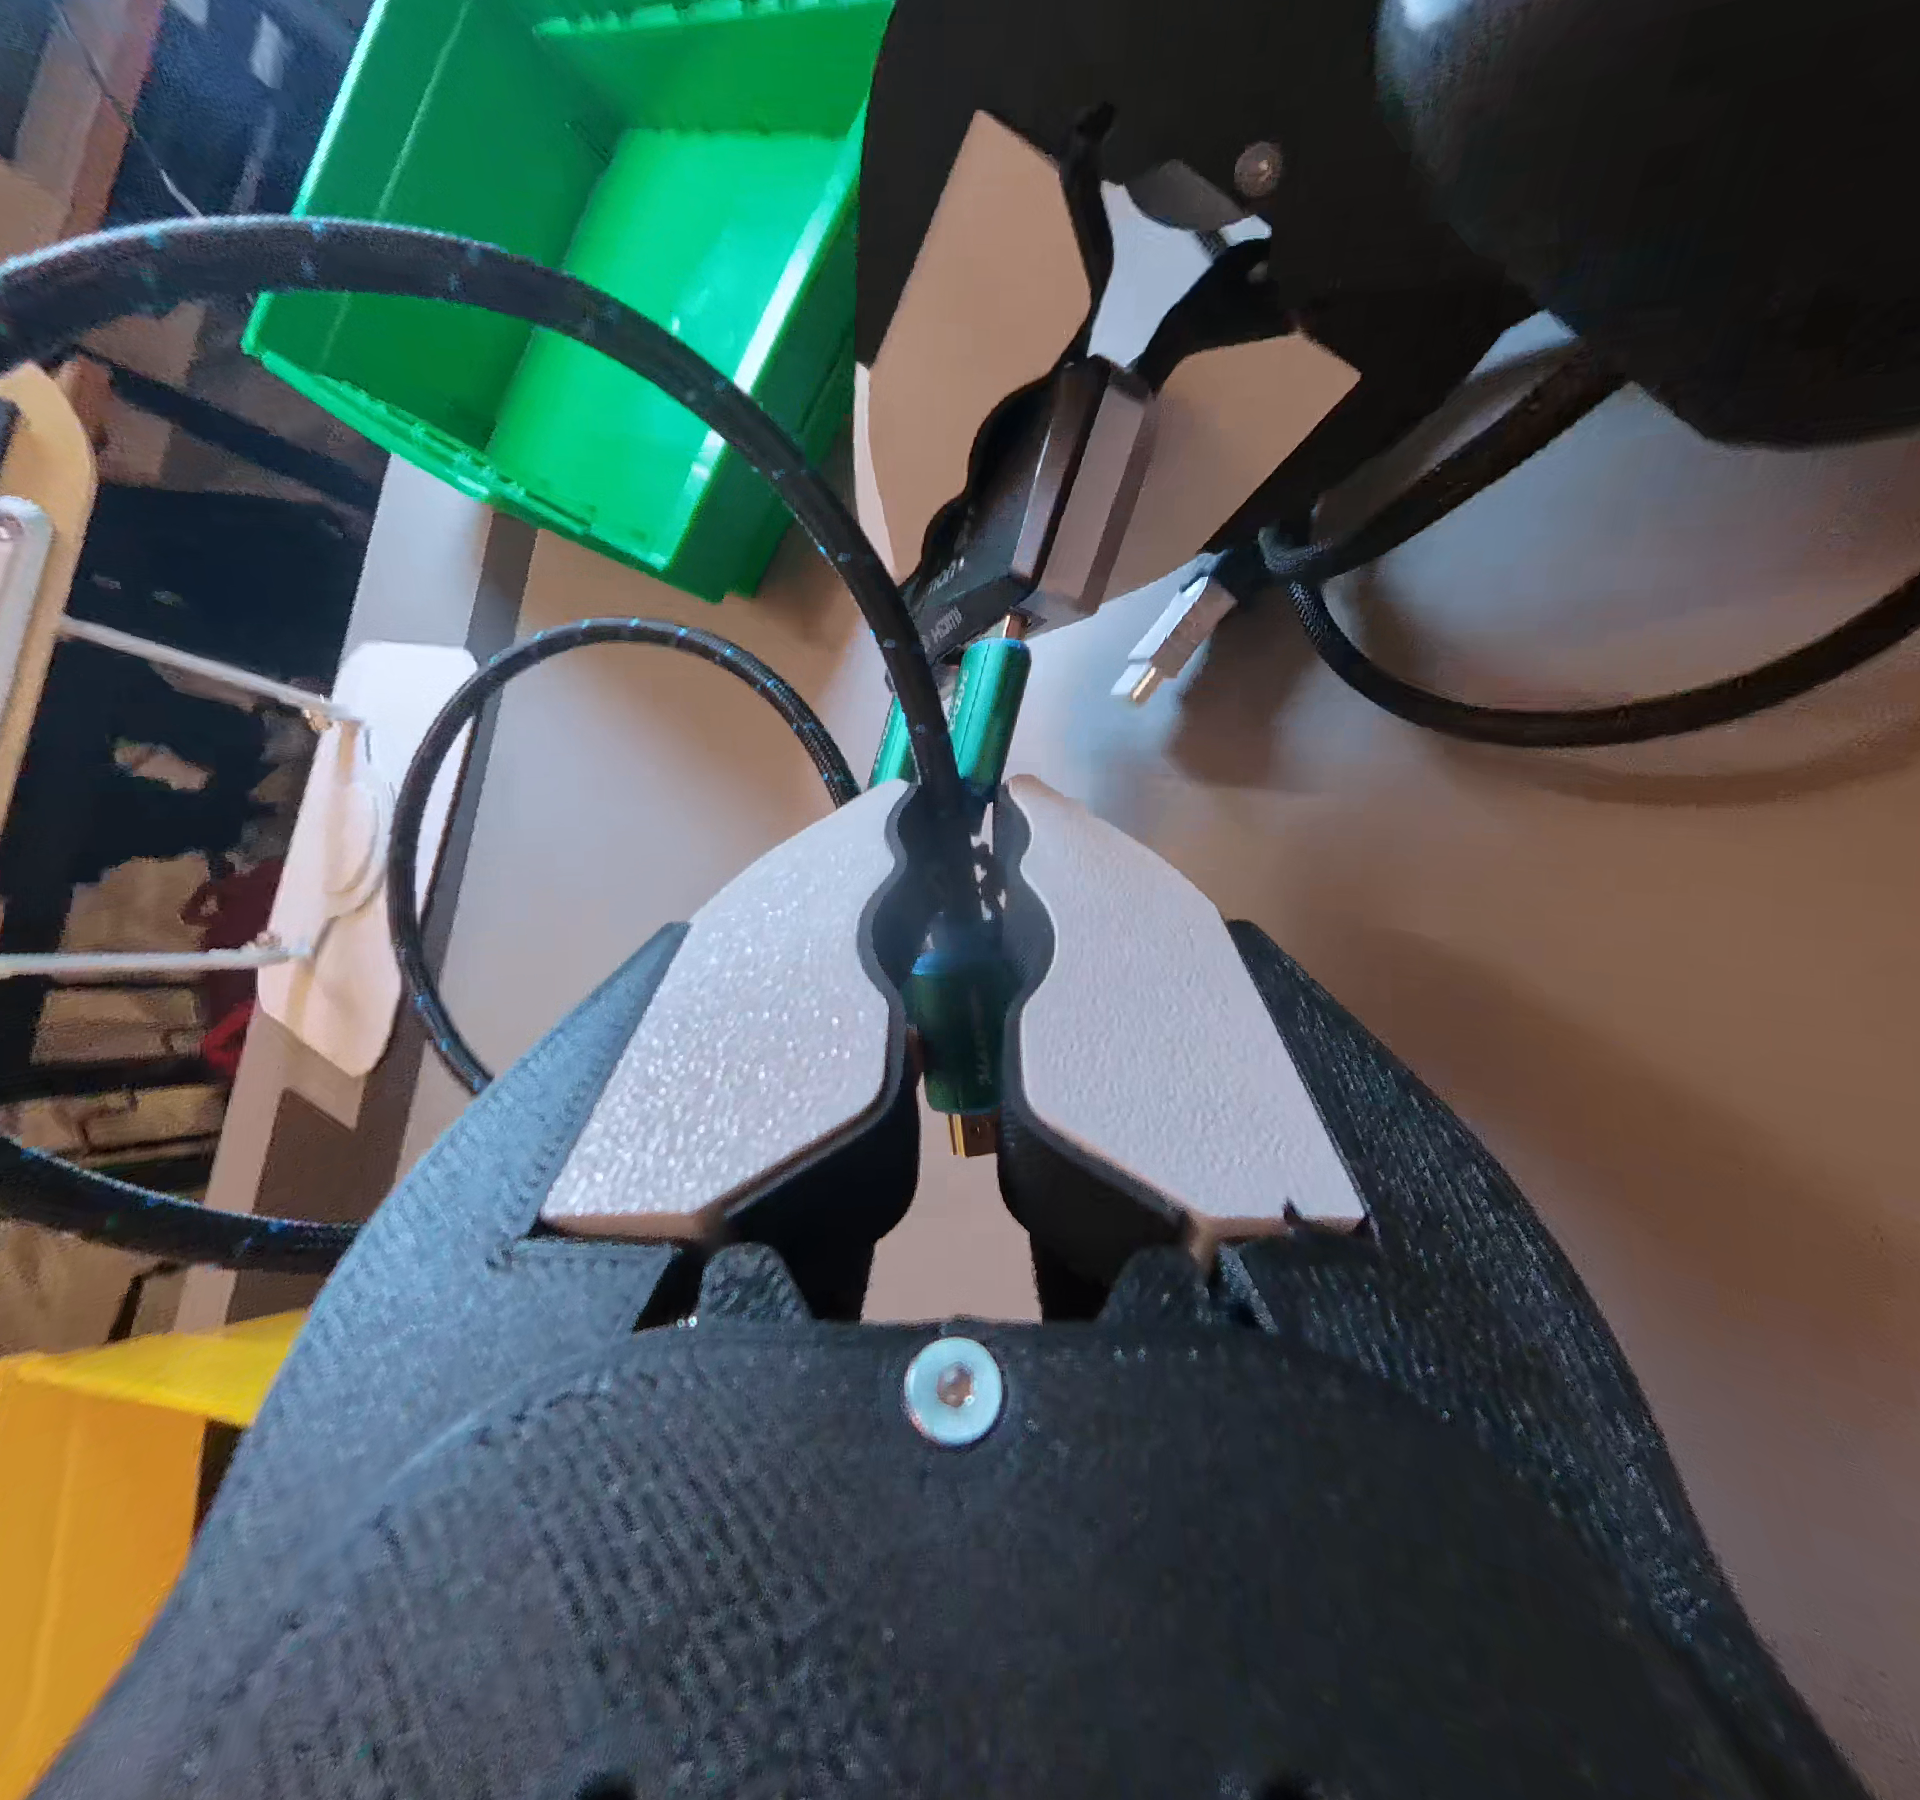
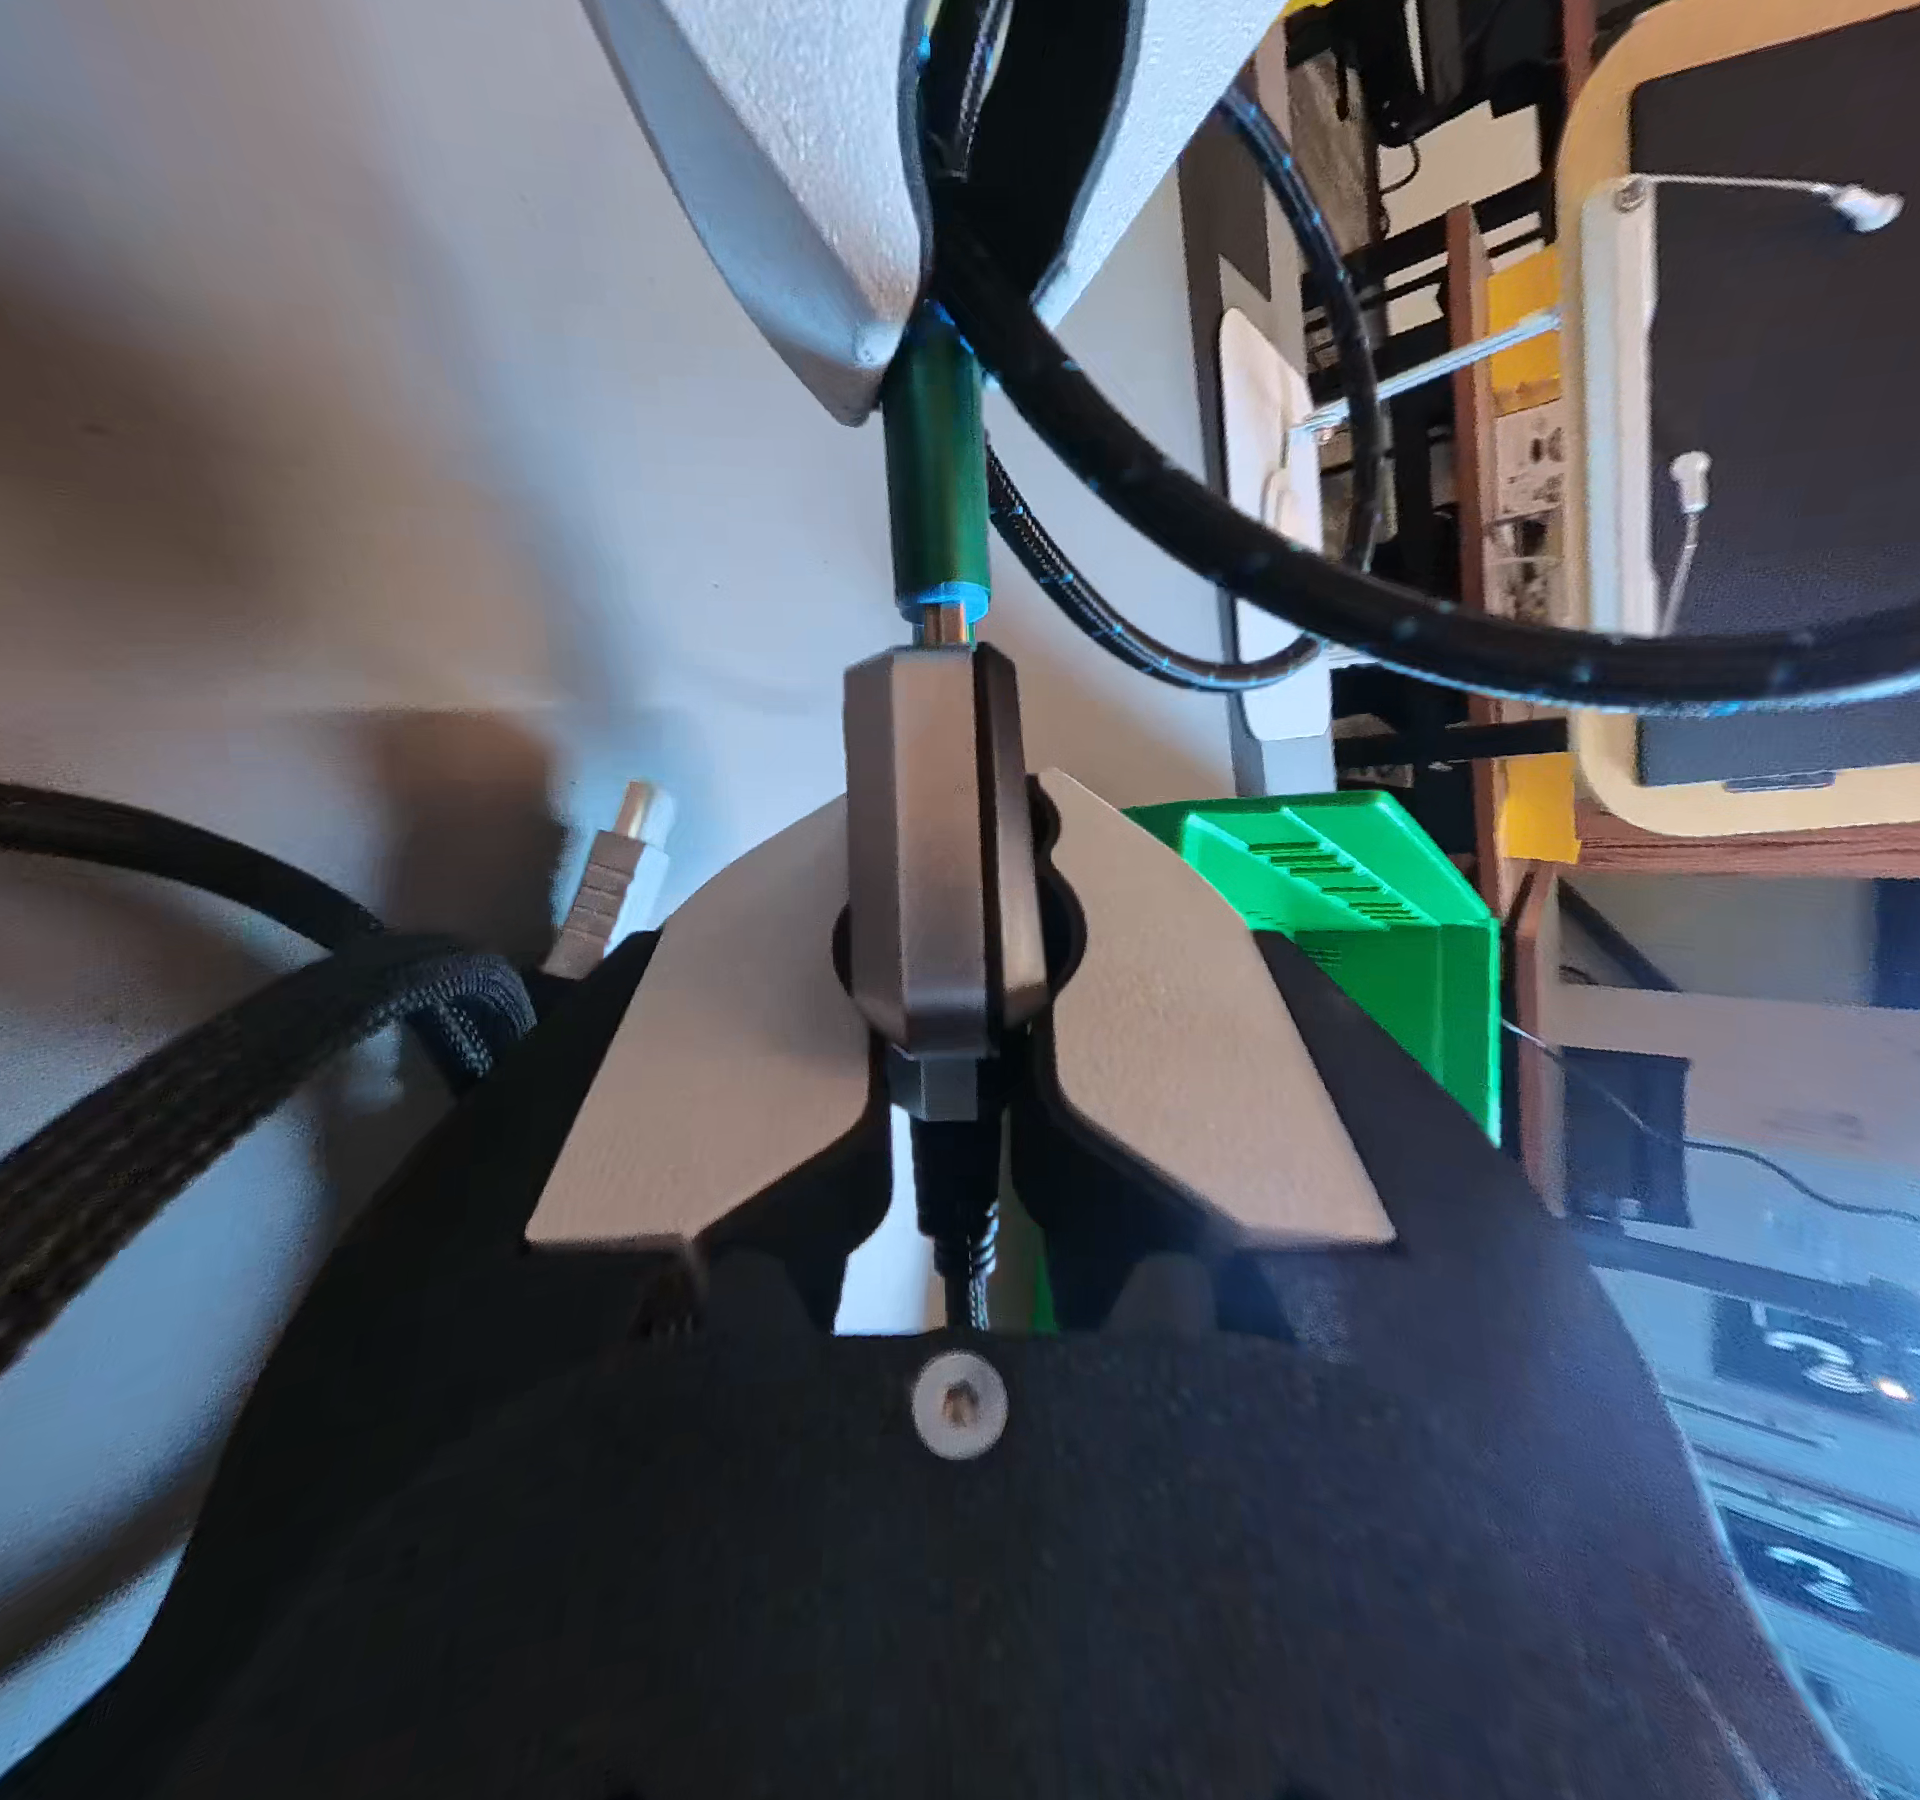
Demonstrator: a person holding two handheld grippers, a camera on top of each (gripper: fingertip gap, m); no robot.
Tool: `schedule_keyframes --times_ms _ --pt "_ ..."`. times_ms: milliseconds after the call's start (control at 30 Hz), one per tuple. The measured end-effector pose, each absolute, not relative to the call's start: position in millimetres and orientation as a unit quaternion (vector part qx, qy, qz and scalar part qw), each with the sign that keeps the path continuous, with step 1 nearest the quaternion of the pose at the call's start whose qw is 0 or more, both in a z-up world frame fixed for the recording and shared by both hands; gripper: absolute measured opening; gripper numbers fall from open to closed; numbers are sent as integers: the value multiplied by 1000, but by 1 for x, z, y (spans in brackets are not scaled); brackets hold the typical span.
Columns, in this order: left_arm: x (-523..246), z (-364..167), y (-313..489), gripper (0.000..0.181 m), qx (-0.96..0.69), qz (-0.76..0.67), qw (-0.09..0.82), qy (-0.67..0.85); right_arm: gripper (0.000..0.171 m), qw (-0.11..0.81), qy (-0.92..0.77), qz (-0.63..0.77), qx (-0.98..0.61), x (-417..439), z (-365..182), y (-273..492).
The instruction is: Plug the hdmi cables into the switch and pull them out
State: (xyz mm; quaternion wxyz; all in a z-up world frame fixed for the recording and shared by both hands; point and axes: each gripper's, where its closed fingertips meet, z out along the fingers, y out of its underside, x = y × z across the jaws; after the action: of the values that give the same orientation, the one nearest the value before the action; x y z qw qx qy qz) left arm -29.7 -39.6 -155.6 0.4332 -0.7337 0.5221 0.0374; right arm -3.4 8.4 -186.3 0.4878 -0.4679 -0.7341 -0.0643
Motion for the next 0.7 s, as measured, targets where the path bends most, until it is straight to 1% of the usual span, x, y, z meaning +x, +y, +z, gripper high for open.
schedule_keyframes --times_ms 100,233,333,467,567,633,700 --pt "-34 -155 -38 13 -753 6 431 497 21 481 -733 -28 -481 -6 -185 4" --pt "-37 -156 -39 13 -753 -1 428 500 24 479 -733 -5 -483 -6 -183 -1" --pt "-41 -160 -38 13 -760 -2 418 497 28 513 -741 -12 -433 -8 -173 -9" --pt "-41 -164 -39 13 -765 -2 408 497 22 527 -754 -21 -391 -6 -170 -18" --pt "-42 -175 -40 12 -774 23 375 509 21 507 -774 -56 -375 -9 -178 -20" --pt "-42 -188 -47 12 -783 -15 344 518 21 500 -785 -56 -362 -11 -186 -24" --pt "-39 -185 -51 13 -787 -86 353 499 21 506 -779 -21 -369 -9 -184 -26"
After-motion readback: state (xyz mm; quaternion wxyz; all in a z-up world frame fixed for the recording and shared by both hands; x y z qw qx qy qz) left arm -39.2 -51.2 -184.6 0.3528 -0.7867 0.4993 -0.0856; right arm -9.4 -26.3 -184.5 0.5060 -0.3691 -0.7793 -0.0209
